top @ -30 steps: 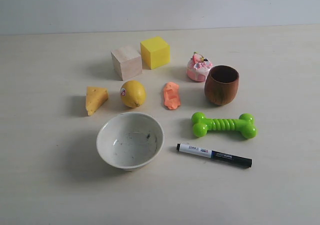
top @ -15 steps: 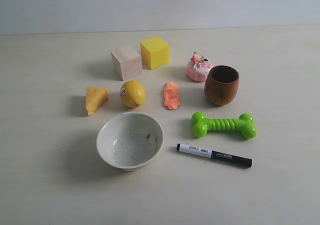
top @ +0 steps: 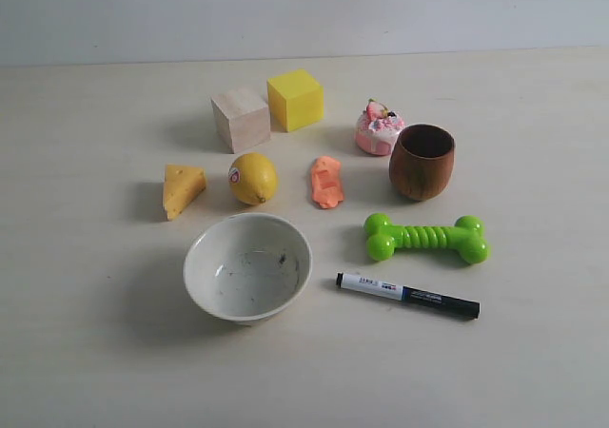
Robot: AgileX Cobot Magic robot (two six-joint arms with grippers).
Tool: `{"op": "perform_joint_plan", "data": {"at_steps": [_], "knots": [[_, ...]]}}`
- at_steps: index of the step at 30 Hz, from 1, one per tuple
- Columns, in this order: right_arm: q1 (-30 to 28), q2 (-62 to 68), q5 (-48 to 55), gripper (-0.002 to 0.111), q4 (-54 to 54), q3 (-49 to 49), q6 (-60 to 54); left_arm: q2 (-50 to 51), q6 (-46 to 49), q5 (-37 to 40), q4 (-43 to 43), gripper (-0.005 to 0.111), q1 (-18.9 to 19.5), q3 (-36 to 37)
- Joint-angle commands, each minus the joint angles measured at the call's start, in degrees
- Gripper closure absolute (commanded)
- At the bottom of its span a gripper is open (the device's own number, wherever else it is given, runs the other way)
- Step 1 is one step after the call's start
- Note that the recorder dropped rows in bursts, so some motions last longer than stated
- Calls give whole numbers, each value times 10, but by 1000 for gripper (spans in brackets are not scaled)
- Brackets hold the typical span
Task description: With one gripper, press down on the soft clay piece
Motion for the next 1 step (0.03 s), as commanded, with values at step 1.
{"op": "perform_joint_plan", "data": {"at_steps": [1], "knots": [[1,-3,-3,108,1,3,1,-3,3,-5,0,107,-3,0]]}}
